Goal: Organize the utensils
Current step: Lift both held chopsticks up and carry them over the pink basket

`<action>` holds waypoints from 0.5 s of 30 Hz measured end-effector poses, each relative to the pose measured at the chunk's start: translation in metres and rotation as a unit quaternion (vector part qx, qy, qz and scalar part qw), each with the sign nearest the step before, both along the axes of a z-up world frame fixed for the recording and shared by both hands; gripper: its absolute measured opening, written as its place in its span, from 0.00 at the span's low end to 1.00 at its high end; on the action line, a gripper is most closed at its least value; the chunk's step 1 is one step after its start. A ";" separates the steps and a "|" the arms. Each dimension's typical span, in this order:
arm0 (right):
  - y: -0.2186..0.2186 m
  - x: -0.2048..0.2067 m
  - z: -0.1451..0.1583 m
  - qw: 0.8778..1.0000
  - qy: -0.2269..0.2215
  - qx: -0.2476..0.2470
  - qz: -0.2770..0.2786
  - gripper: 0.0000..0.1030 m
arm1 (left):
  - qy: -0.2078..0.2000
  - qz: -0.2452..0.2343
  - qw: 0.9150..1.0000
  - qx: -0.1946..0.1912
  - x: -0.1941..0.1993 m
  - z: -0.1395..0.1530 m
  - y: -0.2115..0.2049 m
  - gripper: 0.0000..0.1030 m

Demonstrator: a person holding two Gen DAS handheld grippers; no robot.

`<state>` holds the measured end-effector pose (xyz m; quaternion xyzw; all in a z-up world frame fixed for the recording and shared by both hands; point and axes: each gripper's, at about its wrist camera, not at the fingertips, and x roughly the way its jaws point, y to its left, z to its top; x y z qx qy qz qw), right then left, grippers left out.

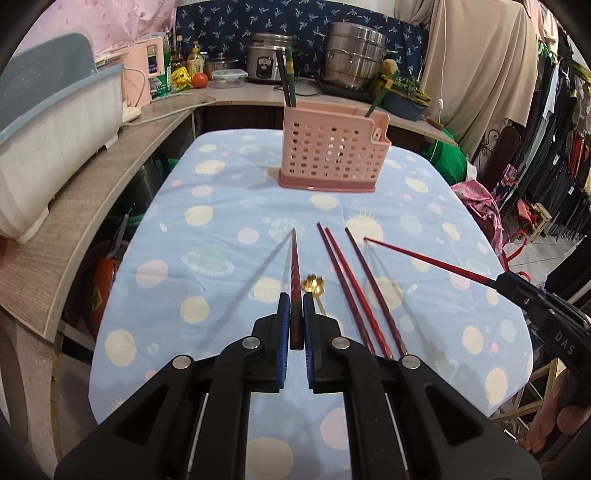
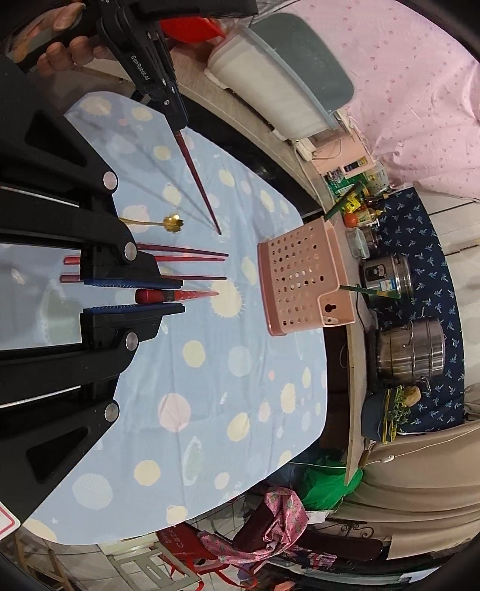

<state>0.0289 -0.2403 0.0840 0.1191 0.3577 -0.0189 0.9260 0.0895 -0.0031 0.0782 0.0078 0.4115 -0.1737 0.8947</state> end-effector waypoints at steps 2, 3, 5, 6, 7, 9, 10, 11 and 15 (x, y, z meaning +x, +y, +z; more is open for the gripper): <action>-0.006 0.007 0.008 1.000 -0.009 0.009 -0.004 0.07 | -0.009 0.002 1.000 0.000 0.007 0.009 0.000 0.07; -0.008 0.010 0.012 1.000 -0.014 0.013 -0.005 0.07 | -0.013 0.004 1.000 0.000 0.011 0.014 0.000 0.07; -0.012 0.017 0.019 1.000 -0.022 0.017 -0.007 0.07 | -0.020 0.007 1.000 -0.004 0.019 0.023 -0.001 0.07; -0.013 0.020 0.022 0.999 -0.027 0.017 -0.008 0.07 | -0.024 0.008 1.000 -0.004 0.023 0.027 -0.001 0.07; -0.013 0.023 0.025 0.999 -0.031 0.015 -0.008 0.07 | -0.029 0.009 1.000 -0.005 0.028 0.032 -0.002 0.07; -0.015 0.030 0.031 0.999 -0.040 0.013 -0.009 0.07 | -0.037 0.011 0.999 -0.006 0.037 0.040 -0.004 0.07; -0.016 0.034 0.034 0.999 -0.044 0.012 -0.009 0.07 | -0.041 0.011 0.999 -0.007 0.040 0.043 -0.005 0.07; -0.016 0.036 0.037 0.999 -0.048 0.012 -0.009 0.07 | -0.045 0.011 0.999 -0.007 0.044 0.046 -0.007 0.07; -0.020 0.050 0.050 0.998 -0.063 0.012 -0.007 0.07 | -0.057 0.015 0.998 -0.011 0.060 0.060 -0.011 0.07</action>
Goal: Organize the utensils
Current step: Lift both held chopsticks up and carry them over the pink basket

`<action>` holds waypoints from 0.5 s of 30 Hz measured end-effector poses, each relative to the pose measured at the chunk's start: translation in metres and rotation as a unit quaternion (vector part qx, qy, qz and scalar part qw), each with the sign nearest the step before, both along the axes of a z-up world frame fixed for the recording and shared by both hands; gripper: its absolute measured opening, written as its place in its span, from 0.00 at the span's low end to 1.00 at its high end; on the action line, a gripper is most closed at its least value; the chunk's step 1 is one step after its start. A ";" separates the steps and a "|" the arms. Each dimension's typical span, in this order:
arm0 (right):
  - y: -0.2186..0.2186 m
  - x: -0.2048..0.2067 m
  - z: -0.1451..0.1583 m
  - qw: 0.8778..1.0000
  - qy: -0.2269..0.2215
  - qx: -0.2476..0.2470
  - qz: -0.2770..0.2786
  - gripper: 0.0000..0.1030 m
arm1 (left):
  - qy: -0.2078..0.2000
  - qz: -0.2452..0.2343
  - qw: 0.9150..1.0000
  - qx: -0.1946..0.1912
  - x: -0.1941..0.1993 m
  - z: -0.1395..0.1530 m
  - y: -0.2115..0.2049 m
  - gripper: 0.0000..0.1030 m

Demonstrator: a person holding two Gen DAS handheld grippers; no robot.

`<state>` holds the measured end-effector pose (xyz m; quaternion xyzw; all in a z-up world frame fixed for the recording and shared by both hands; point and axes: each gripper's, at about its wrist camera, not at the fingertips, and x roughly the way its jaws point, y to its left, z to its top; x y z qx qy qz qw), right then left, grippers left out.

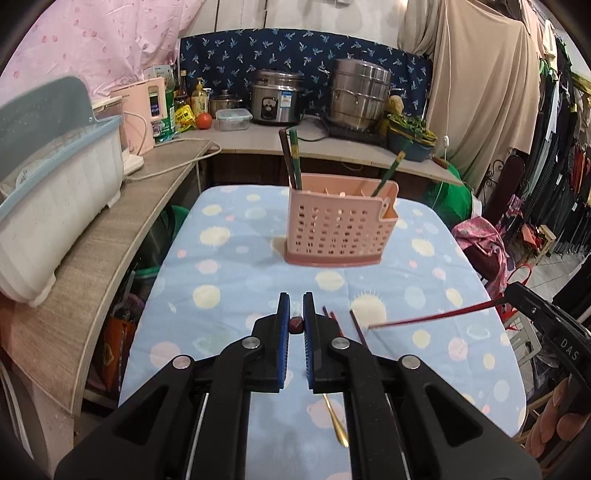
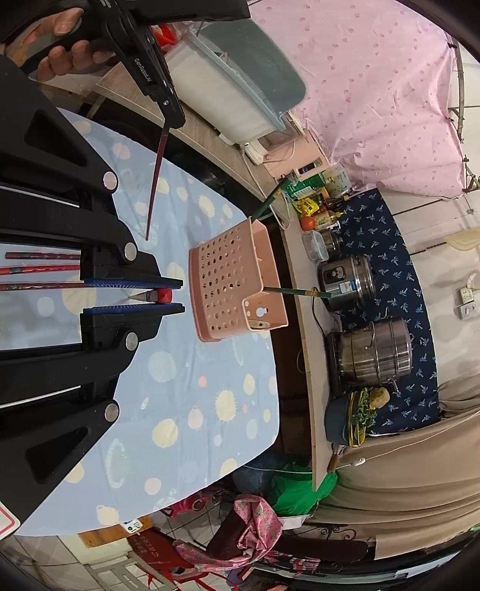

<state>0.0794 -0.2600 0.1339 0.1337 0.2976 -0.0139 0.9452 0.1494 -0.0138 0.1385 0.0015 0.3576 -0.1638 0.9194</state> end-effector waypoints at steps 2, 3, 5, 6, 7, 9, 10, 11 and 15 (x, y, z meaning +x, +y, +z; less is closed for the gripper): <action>-0.002 0.007 0.007 1.000 -0.009 -0.003 -0.001 0.07 | -0.006 0.002 1.000 -0.002 0.010 0.008 -0.003 0.07; -0.003 0.012 0.011 1.000 -0.014 -0.005 -0.001 0.07 | -0.009 0.002 1.000 -0.003 0.014 0.011 -0.004 0.07; -0.006 0.020 0.019 1.000 -0.024 -0.005 -0.003 0.07 | -0.017 0.004 1.000 -0.003 0.023 0.019 -0.008 0.07; -0.008 0.023 0.022 1.000 -0.028 -0.003 -0.004 0.07 | -0.020 0.004 1.000 -0.004 0.026 0.023 -0.009 0.07; -0.010 0.027 0.027 0.999 -0.034 -0.002 -0.005 0.07 | -0.025 0.003 1.000 -0.006 0.029 0.027 -0.010 0.07; -0.014 0.033 0.036 0.999 -0.046 0.000 -0.006 0.07 | -0.034 0.002 0.999 -0.008 0.035 0.036 -0.012 0.07; -0.015 0.037 0.041 0.999 -0.052 0.001 -0.007 0.07 | -0.039 0.001 0.999 -0.010 0.038 0.041 -0.014 0.07; -0.016 0.040 0.045 0.998 -0.057 0.003 -0.008 0.07 | -0.044 0.000 0.999 -0.011 0.041 0.046 -0.016 0.07; -0.021 0.056 0.066 0.996 -0.084 0.013 -0.007 0.07 | -0.061 -0.003 0.998 -0.023 0.054 0.067 -0.022 0.07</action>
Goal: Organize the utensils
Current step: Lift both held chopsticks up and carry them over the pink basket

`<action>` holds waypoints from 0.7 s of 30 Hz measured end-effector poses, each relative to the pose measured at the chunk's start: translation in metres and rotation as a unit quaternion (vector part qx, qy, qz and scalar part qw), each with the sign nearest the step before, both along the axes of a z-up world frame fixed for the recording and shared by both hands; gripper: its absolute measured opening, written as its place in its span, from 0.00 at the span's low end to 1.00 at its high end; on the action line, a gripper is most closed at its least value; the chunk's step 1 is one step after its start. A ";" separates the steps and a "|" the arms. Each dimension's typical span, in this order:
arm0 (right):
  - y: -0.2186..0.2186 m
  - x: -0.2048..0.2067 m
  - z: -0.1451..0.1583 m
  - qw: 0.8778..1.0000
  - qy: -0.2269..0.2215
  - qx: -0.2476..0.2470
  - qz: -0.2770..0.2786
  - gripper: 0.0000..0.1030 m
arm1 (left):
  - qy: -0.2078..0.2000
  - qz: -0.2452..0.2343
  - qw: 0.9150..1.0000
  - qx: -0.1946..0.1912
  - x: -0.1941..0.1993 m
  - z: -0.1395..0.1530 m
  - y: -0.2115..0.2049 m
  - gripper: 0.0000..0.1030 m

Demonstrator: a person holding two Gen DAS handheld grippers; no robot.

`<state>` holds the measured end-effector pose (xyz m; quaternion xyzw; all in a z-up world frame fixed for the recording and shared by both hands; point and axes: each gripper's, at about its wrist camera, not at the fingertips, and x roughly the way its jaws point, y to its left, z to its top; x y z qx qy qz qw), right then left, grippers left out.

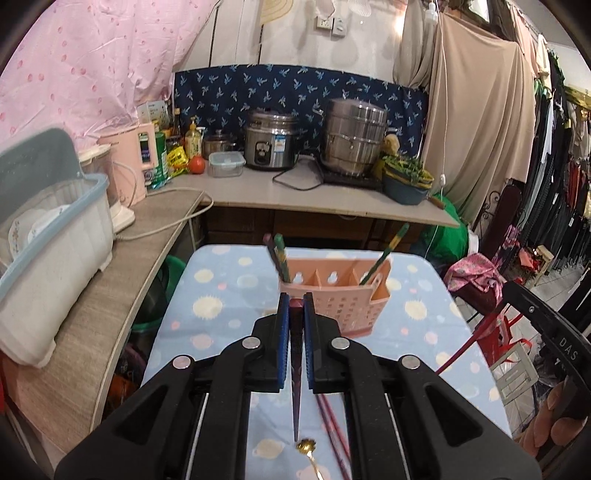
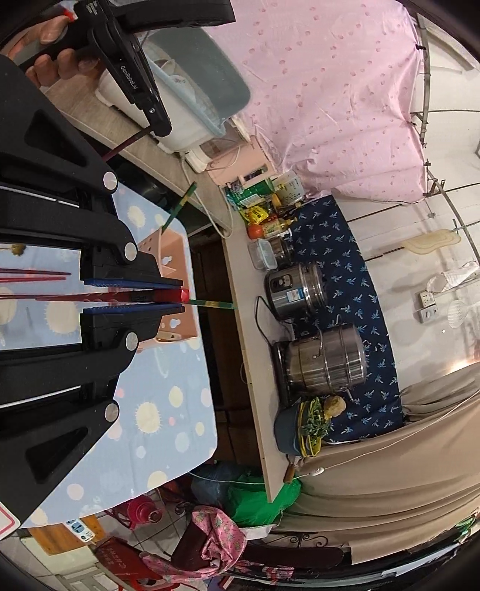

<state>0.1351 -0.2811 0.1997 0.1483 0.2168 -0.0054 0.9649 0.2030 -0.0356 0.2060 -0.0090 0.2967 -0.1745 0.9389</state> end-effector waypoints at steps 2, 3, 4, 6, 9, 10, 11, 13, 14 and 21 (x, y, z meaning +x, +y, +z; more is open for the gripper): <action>-0.001 0.009 0.012 1.000 -0.015 0.003 0.001 0.07 | -0.013 -0.002 1.000 -0.009 0.008 0.014 -0.004 0.07; -0.002 0.014 0.018 1.000 -0.023 0.005 0.000 0.07 | -0.018 -0.002 1.000 -0.011 0.011 0.020 -0.005 0.07; -0.003 0.019 0.024 1.000 -0.031 0.006 0.000 0.07 | -0.027 -0.001 1.000 -0.015 0.016 0.028 -0.008 0.07; -0.003 0.032 0.037 0.999 -0.045 0.008 0.001 0.07 | -0.043 0.000 0.999 -0.022 0.024 0.043 -0.012 0.07; -0.002 0.052 0.054 0.998 -0.065 0.006 0.002 0.07 | -0.062 0.005 0.997 -0.034 0.039 0.063 -0.017 0.07; -0.002 0.058 0.058 0.998 -0.069 0.004 0.002 0.07 | -0.070 0.005 0.997 -0.039 0.044 0.069 -0.019 0.07; -0.001 0.066 0.063 0.997 -0.073 0.001 0.002 0.07 | -0.077 0.007 0.996 -0.044 0.048 0.074 -0.020 0.07; 0.002 0.078 0.069 0.997 -0.081 -0.003 0.000 0.07 | -0.092 0.010 0.994 -0.051 0.057 0.081 -0.022 0.07; 0.002 0.085 0.071 0.996 -0.084 -0.005 -0.001 0.07 | -0.099 0.012 0.994 -0.052 0.062 0.084 -0.024 0.07; 0.001 0.127 0.067 0.997 -0.080 -0.009 -0.010 0.07 | -0.115 0.030 0.991 -0.061 0.098 0.083 -0.028 0.07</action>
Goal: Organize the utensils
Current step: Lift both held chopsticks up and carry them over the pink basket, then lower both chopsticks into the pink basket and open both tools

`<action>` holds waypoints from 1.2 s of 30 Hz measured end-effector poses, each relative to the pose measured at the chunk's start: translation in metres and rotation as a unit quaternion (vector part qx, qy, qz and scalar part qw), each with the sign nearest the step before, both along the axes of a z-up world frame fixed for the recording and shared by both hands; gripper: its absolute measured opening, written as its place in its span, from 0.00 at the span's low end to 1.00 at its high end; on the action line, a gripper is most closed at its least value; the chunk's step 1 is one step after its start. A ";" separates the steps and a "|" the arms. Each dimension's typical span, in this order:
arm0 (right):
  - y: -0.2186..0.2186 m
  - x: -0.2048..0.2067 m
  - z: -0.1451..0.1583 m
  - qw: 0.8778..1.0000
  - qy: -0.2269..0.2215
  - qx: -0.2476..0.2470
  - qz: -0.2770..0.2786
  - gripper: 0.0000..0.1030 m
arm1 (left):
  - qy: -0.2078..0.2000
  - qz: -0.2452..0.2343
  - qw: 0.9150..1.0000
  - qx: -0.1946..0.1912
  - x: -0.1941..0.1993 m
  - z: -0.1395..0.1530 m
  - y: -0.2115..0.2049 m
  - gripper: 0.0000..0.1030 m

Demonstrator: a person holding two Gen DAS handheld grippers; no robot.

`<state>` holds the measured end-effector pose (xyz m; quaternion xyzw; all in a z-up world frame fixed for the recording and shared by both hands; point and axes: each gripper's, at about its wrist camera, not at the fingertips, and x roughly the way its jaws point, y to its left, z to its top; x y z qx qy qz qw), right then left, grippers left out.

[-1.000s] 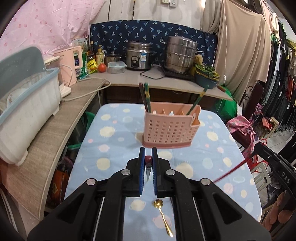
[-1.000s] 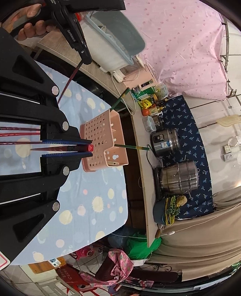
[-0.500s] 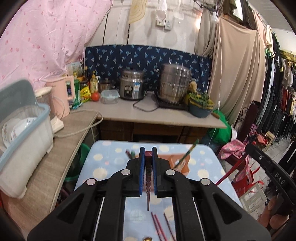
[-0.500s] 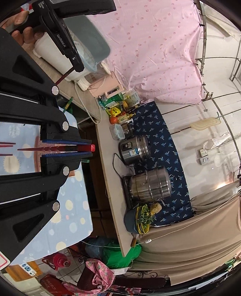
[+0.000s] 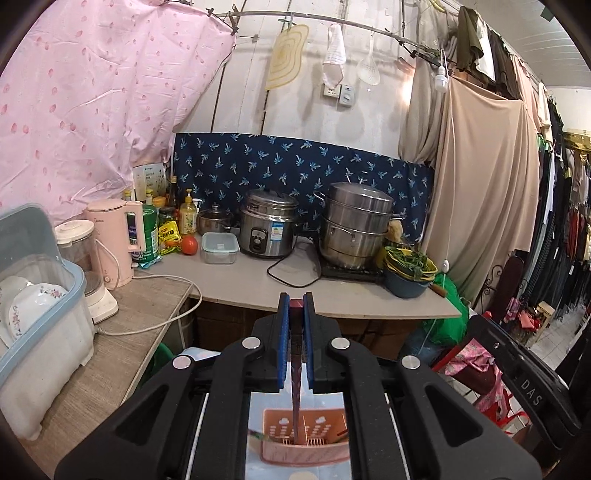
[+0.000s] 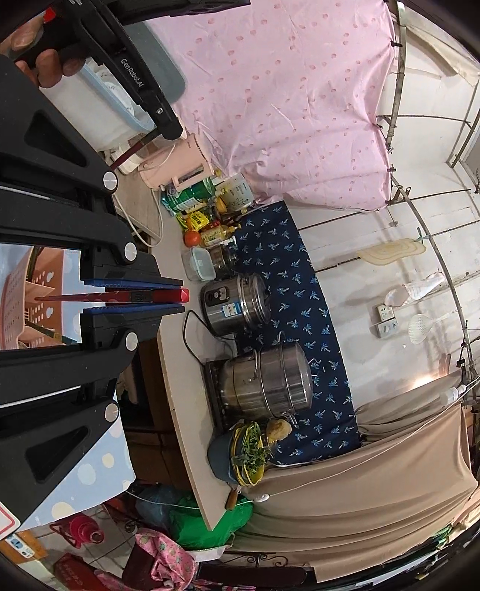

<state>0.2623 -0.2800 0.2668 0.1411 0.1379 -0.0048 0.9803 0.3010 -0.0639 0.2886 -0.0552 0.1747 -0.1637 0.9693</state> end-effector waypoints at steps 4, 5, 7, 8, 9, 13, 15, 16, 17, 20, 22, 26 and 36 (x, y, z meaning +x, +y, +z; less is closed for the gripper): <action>0.001 0.018 -0.017 1.000 0.022 -0.006 -0.002 0.07 | 0.009 0.002 1.000 0.003 0.016 -0.012 -0.004 0.07; 0.001 0.021 -0.022 1.000 0.029 -0.008 -0.002 0.07 | 0.013 0.002 1.000 0.005 0.018 -0.014 -0.005 0.07; 0.003 0.026 -0.035 0.999 0.041 -0.009 -0.001 0.07 | 0.025 0.001 1.000 0.006 0.023 -0.024 -0.007 0.07; 0.003 0.028 -0.041 0.999 0.048 -0.009 -0.001 0.07 | 0.031 -0.001 1.000 0.007 0.025 -0.029 -0.009 0.07; 0.003 0.030 -0.047 0.998 0.055 -0.009 0.000 0.07 | 0.035 -0.002 0.999 0.008 0.026 -0.033 -0.010 0.07; 0.006 0.036 -0.068 0.997 0.077 -0.009 0.003 0.07 | 0.051 -0.007 0.998 0.019 0.032 -0.052 -0.017 0.07; 0.008 0.040 -0.077 0.996 0.089 -0.013 0.004 0.07 | 0.060 -0.009 0.998 0.024 0.035 -0.061 -0.021 0.07; 0.009 0.040 -0.080 0.995 0.095 -0.016 0.004 0.07 | 0.065 -0.009 0.998 0.026 0.036 -0.064 -0.022 0.07; 0.009 0.041 -0.083 0.995 0.099 -0.018 0.004 0.07 | 0.069 -0.010 0.997 0.026 0.038 -0.067 -0.023 0.07; 0.009 0.041 -0.087 0.994 0.104 -0.016 0.003 0.12 | 0.077 -0.013 0.997 0.023 0.038 -0.072 -0.023 0.07; 0.008 0.039 -0.087 0.994 0.105 -0.016 0.002 0.13 | 0.077 -0.013 0.997 0.023 0.037 -0.074 -0.022 0.08; 0.006 0.032 -0.084 0.995 0.099 -0.013 -0.002 0.20 | 0.080 -0.009 0.997 0.021 0.034 -0.075 -0.019 0.21; 0.009 -0.007 -0.077 0.996 0.091 -0.011 0.004 0.21 | 0.078 -0.003 0.997 0.023 0.005 -0.072 -0.007 0.31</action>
